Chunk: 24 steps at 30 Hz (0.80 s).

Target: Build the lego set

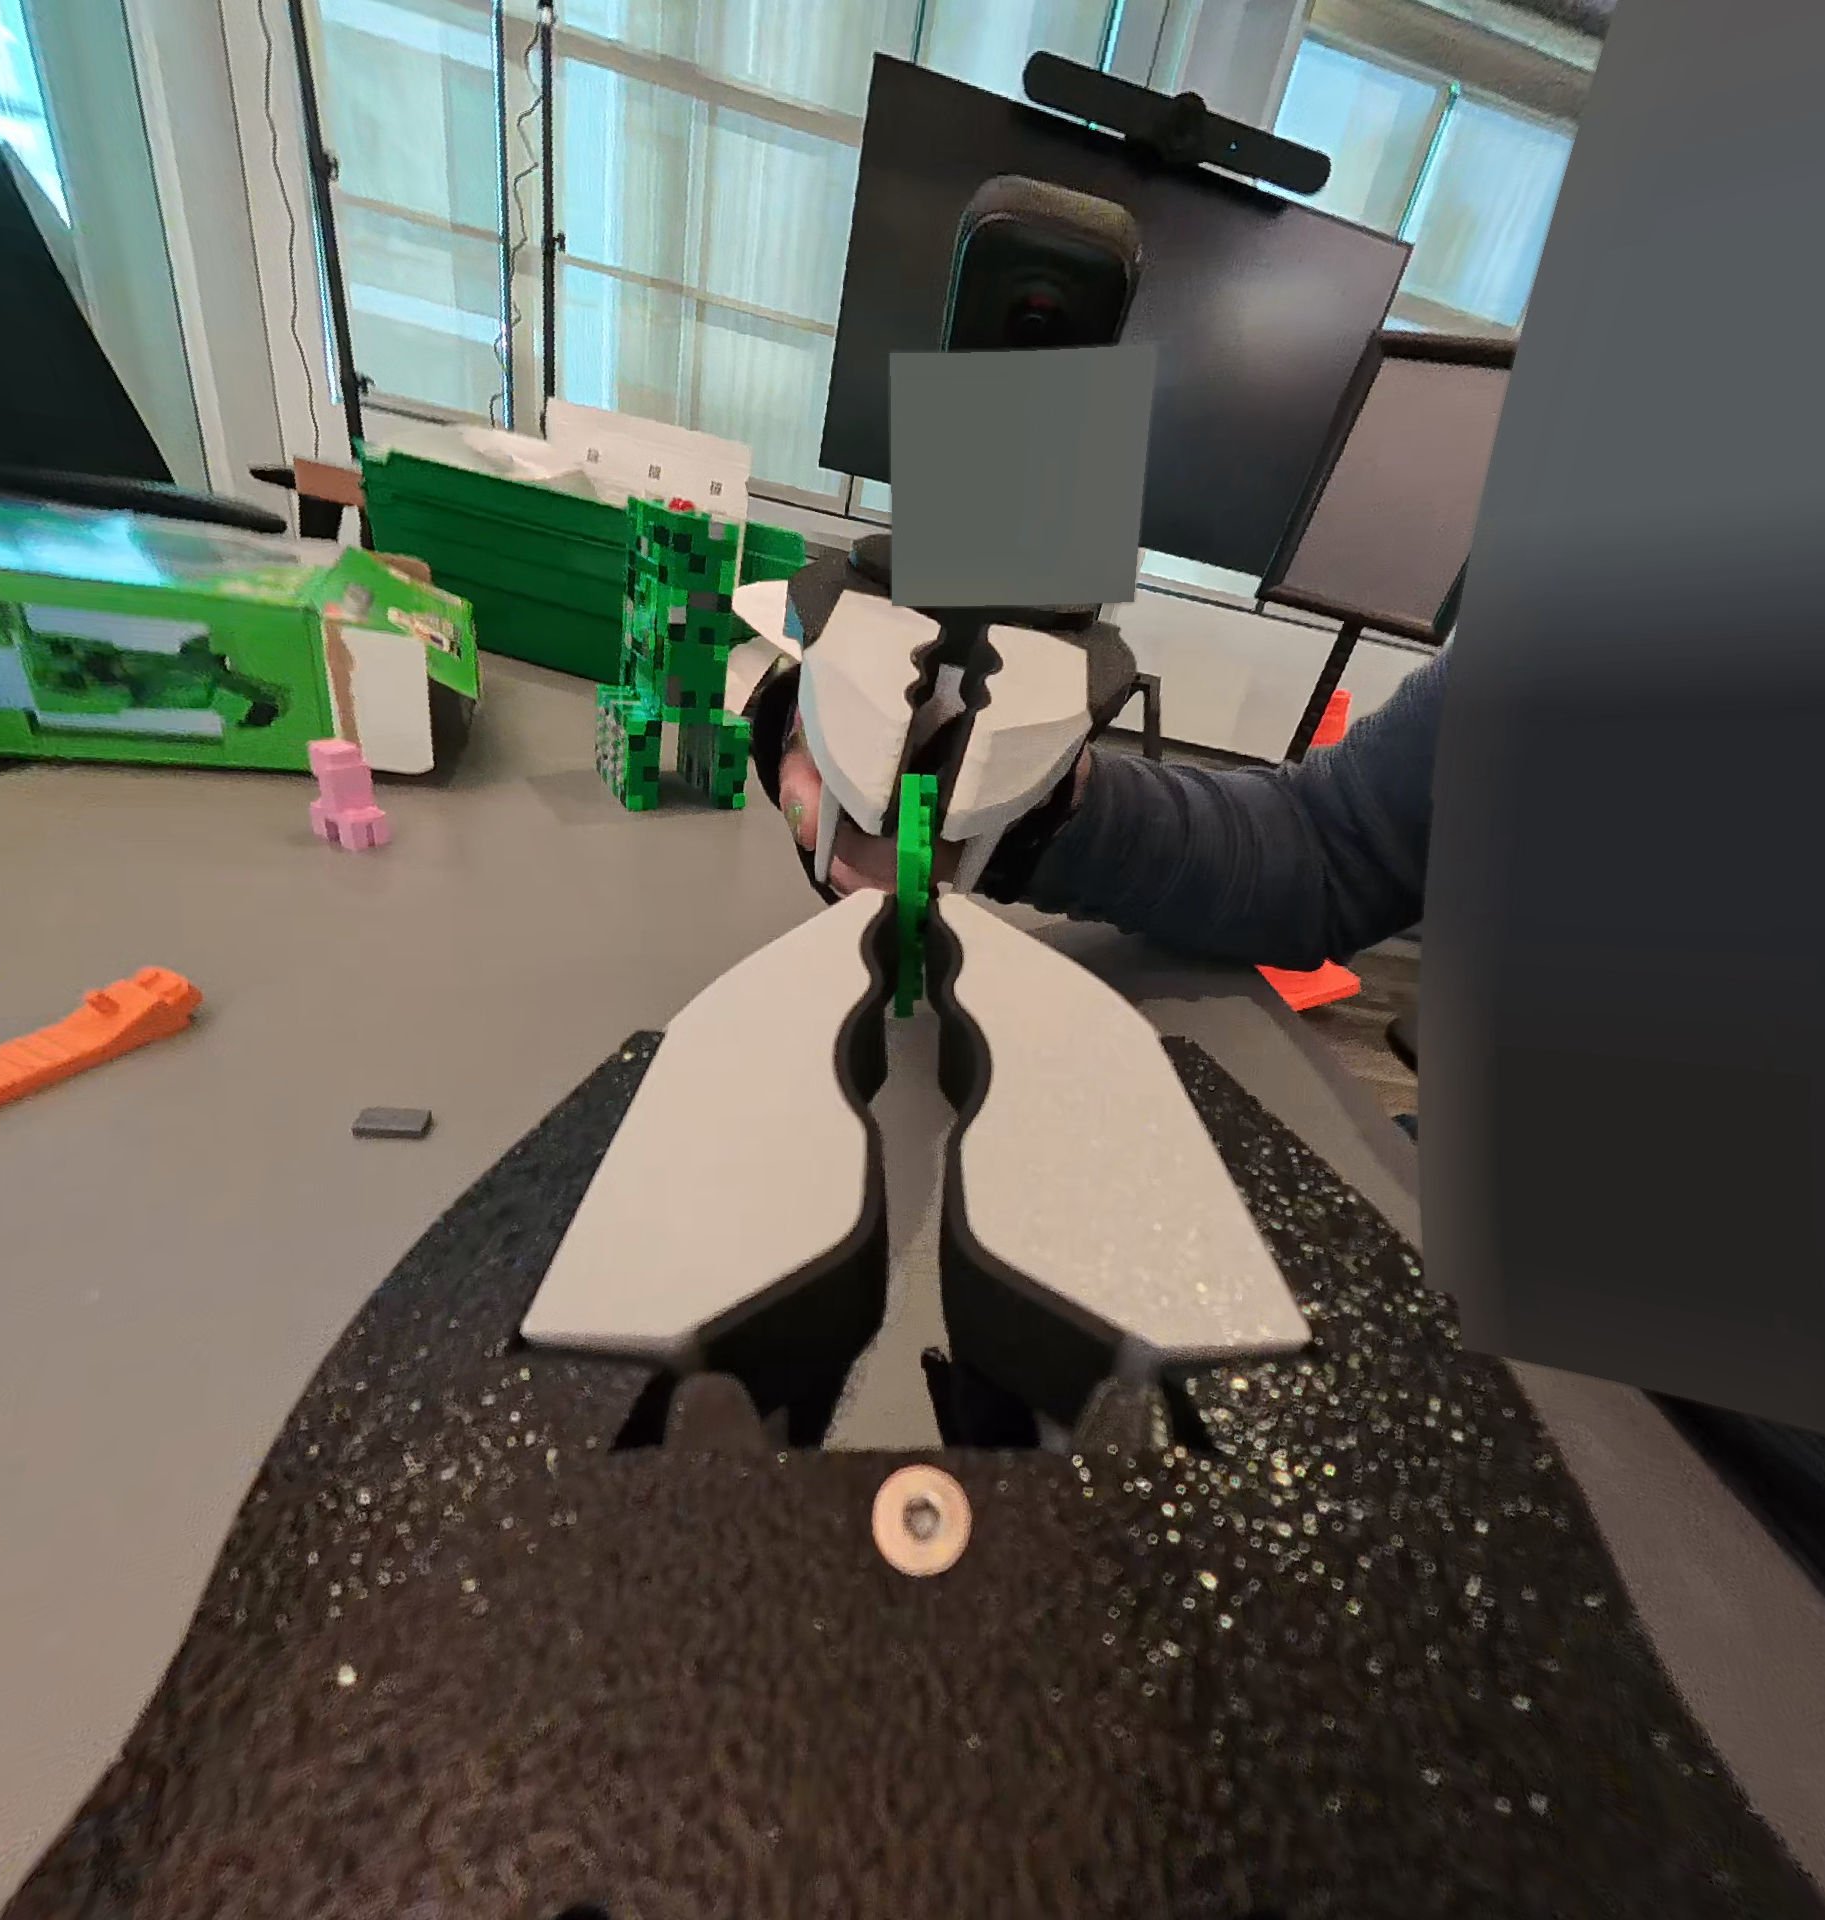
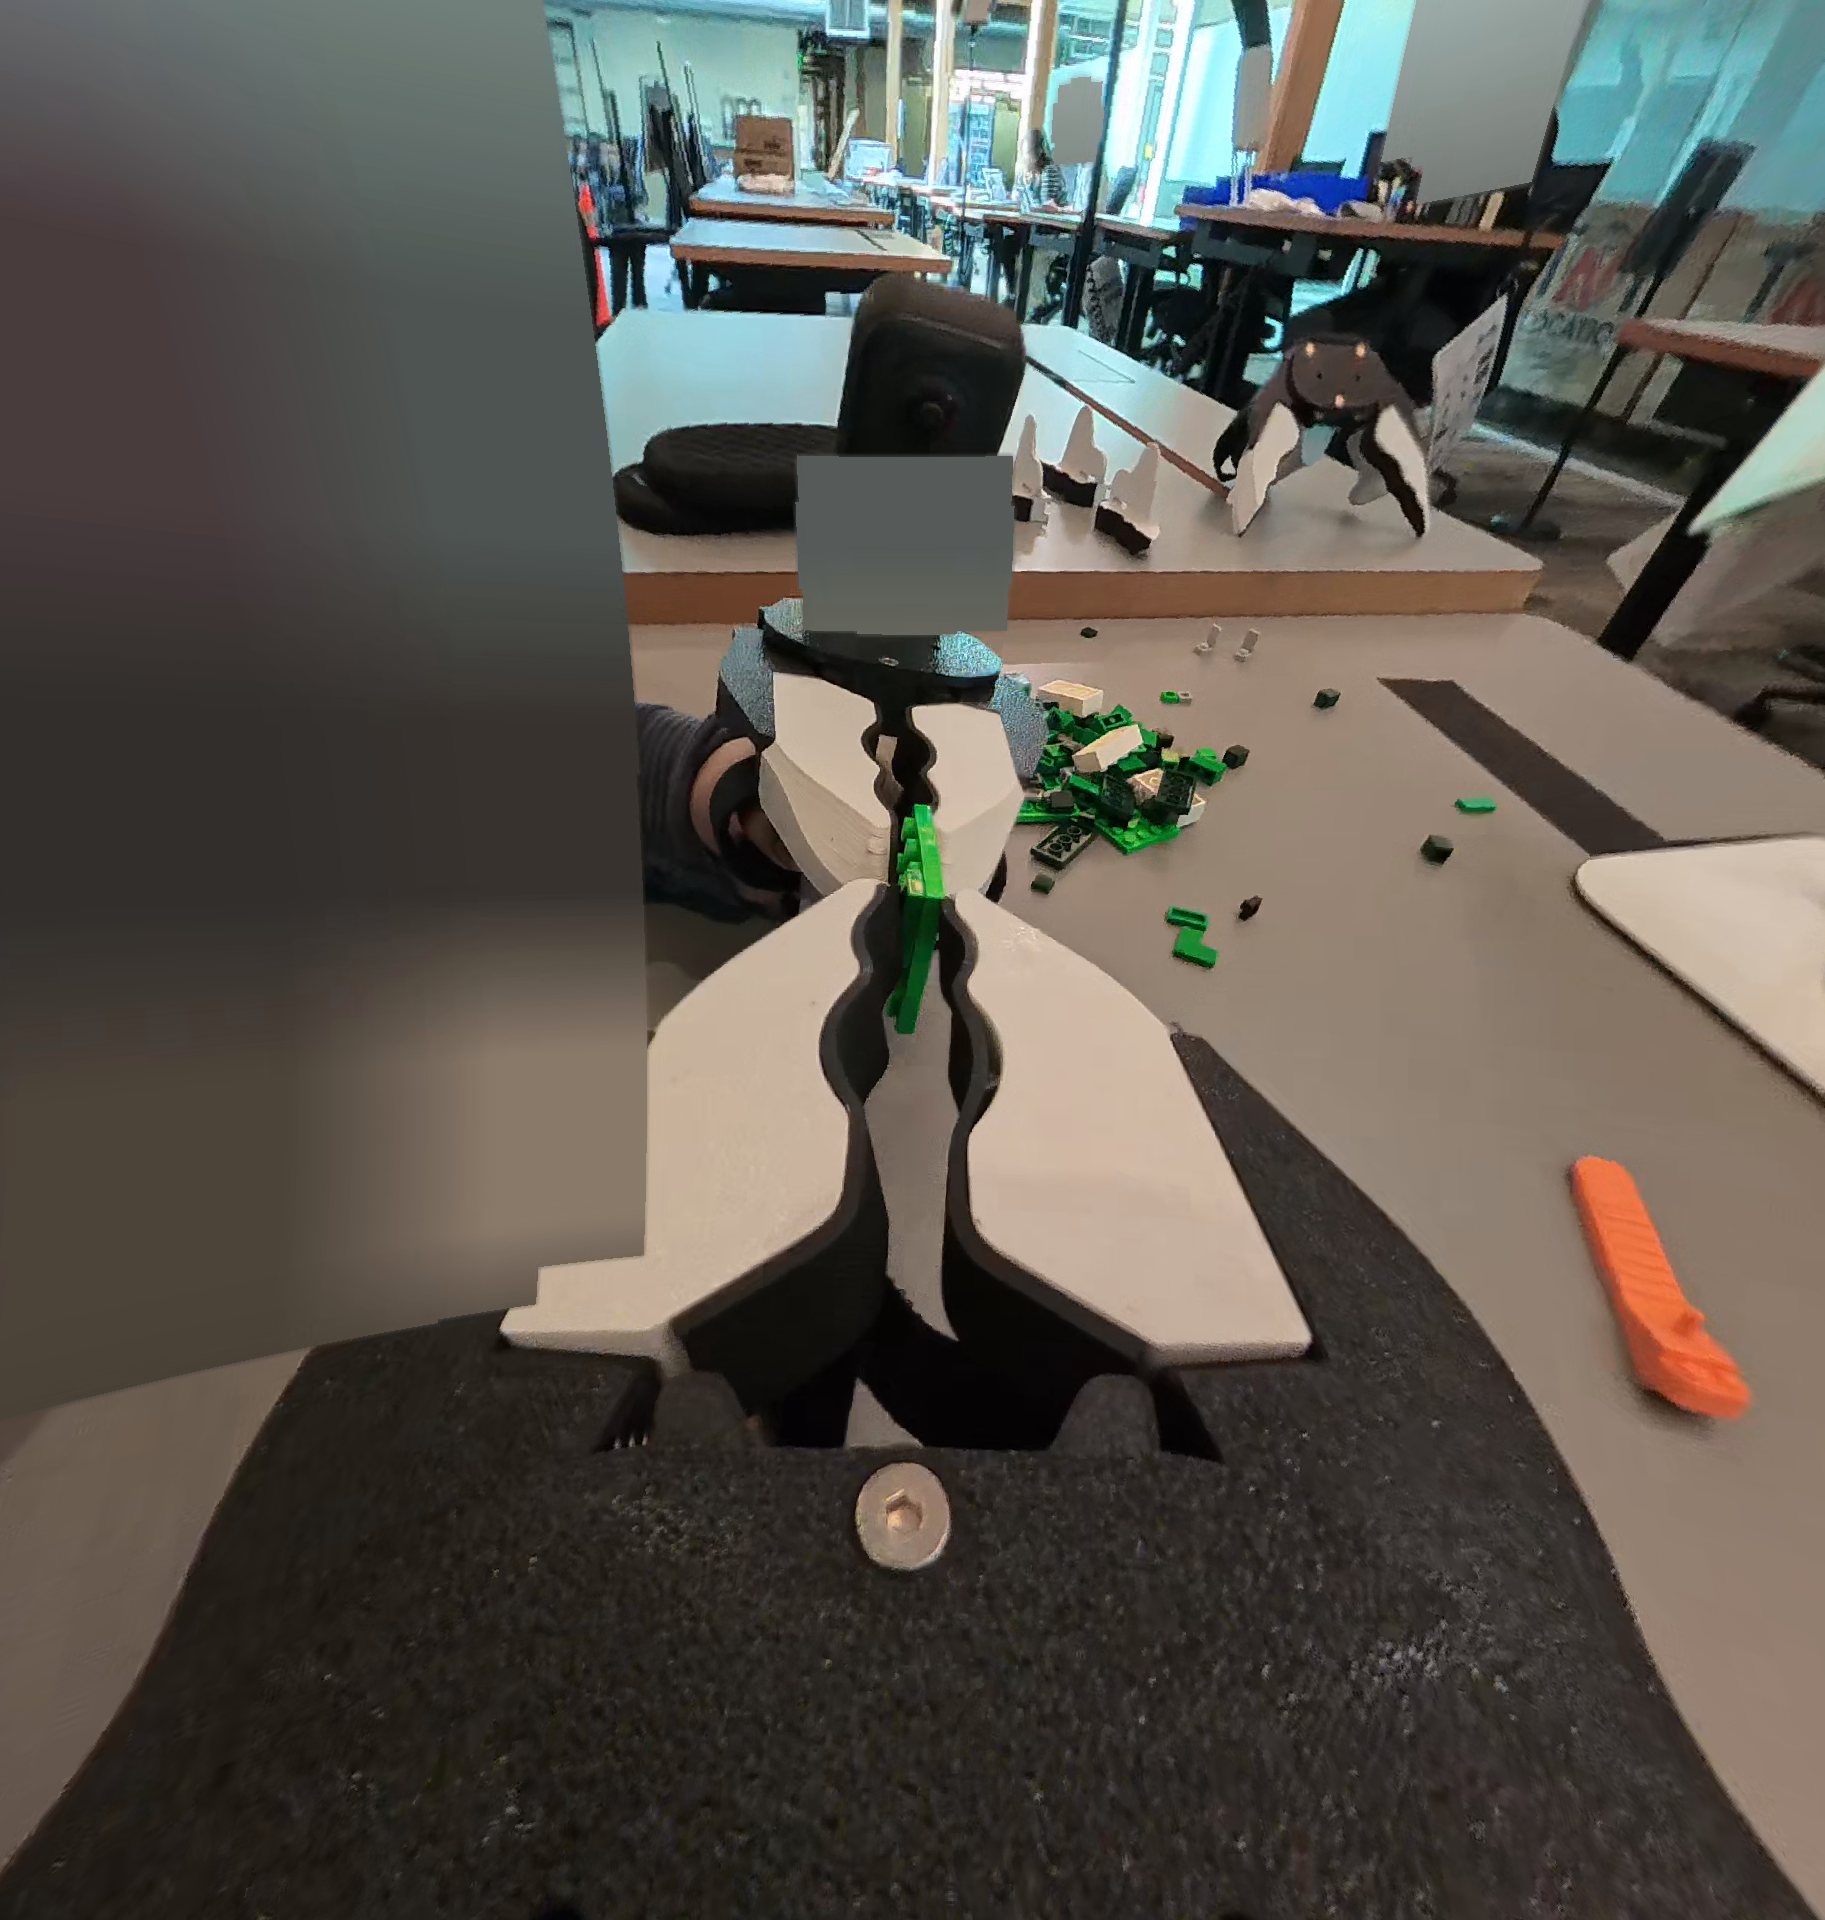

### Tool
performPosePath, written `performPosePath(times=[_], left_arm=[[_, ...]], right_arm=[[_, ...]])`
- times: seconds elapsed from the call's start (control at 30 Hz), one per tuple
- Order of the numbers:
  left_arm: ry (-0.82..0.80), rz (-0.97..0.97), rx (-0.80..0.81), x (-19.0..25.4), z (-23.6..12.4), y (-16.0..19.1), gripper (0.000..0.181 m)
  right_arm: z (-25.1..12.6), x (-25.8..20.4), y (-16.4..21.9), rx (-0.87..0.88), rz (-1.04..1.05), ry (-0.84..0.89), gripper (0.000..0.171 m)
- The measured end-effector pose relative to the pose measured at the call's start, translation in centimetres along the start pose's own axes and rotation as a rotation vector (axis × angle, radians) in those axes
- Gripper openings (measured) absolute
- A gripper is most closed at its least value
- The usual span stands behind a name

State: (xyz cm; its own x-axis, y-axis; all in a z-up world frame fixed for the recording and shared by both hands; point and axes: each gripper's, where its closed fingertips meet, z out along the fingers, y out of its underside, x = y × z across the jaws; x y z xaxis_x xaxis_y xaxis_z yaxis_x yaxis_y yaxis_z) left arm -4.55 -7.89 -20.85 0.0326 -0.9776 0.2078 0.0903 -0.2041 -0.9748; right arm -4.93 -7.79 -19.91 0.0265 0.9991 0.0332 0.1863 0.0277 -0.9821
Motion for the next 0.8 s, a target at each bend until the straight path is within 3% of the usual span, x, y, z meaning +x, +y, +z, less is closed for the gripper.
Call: performPosePath(times=[0.07, 0.17, 0.33, 0.5, 0.8], left_arm=[[-0.030, -0.116, 0.006, -0.9, 0.1, 0.1, 0.004], [-0.101, -0.356, 0.031, -3.0, -0.4, 0.4, 0.004], [-0.176, -0.726, 0.118, -5.5, -1.7, 1.3, 0.004], [-0.186, -0.899, 0.129, -6.2, -2.1, 2.5, 0.003], [-0.199, -0.923, 0.148, -6.6, -2.4, 2.6, 0.004]], right_arm=[[-0.3, 0.9, 0.2, 0.014, 0.030, 0.037, 0.008], [-2.2, 3.5, 1.3, -0.034, -0.028, 0.186, 0.029], [-5.4, 6.1, 2.8, -0.093, -0.099, 0.339, 0.027], [-5.7, 6.0, 4.7, -0.141, -0.044, 0.310, 0.029], [-6.5, 4.7, 8.1, -0.348, -0.010, 0.233, 0.033]])
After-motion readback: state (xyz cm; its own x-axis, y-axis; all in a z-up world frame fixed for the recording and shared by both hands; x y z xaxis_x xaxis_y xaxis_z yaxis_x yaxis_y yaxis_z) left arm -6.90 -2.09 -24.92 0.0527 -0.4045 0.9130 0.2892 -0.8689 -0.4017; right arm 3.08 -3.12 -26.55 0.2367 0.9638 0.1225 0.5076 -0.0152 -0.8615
